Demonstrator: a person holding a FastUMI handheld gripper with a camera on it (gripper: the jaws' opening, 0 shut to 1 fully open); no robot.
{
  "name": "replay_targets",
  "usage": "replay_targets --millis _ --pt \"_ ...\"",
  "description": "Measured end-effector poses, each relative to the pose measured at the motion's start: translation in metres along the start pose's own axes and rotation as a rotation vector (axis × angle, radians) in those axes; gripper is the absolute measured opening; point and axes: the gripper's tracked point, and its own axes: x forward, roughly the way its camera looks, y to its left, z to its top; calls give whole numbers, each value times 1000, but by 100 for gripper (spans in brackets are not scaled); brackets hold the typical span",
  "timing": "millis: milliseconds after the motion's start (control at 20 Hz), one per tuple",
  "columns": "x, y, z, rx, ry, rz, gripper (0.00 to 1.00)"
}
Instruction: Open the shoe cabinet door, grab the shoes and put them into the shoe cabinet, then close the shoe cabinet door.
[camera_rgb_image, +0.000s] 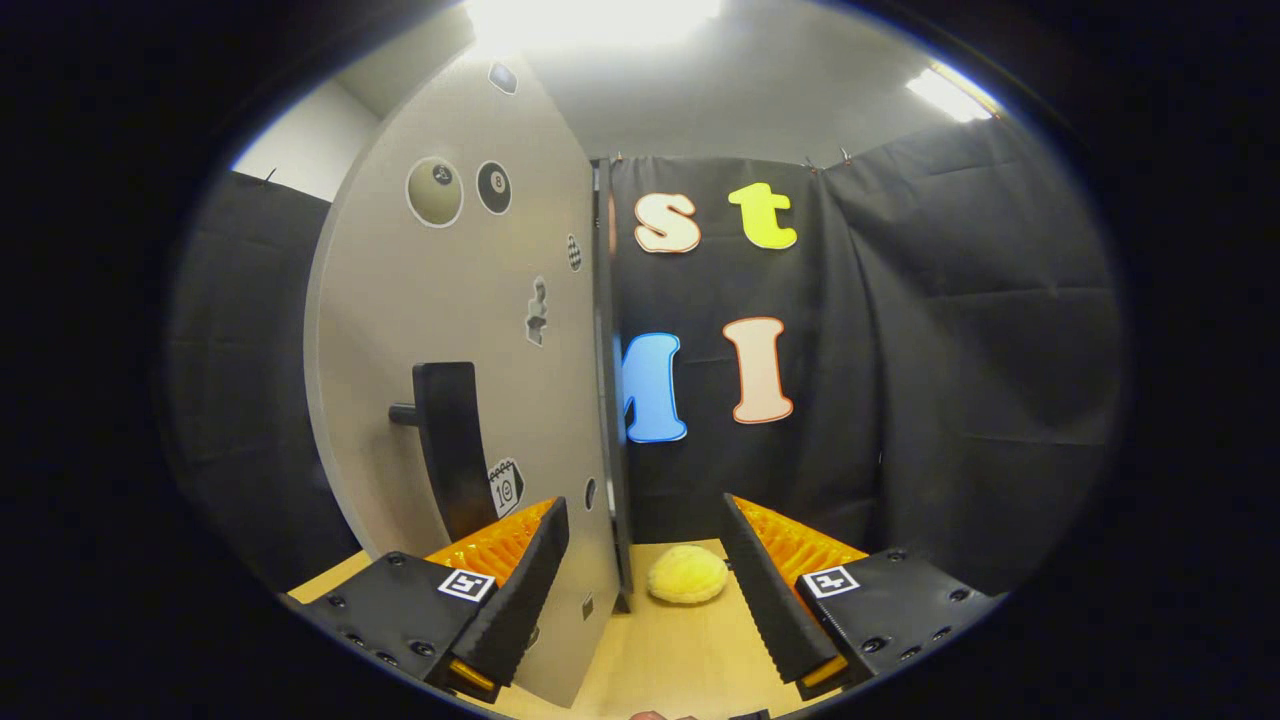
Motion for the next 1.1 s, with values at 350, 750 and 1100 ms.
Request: replay_targets --millis 350,750,1100 --pt "28 103 0 18 -1 58 96" --pt "67 199 28 1 -47 199 98" --pt "53 188 23 -35 -15 241 98"
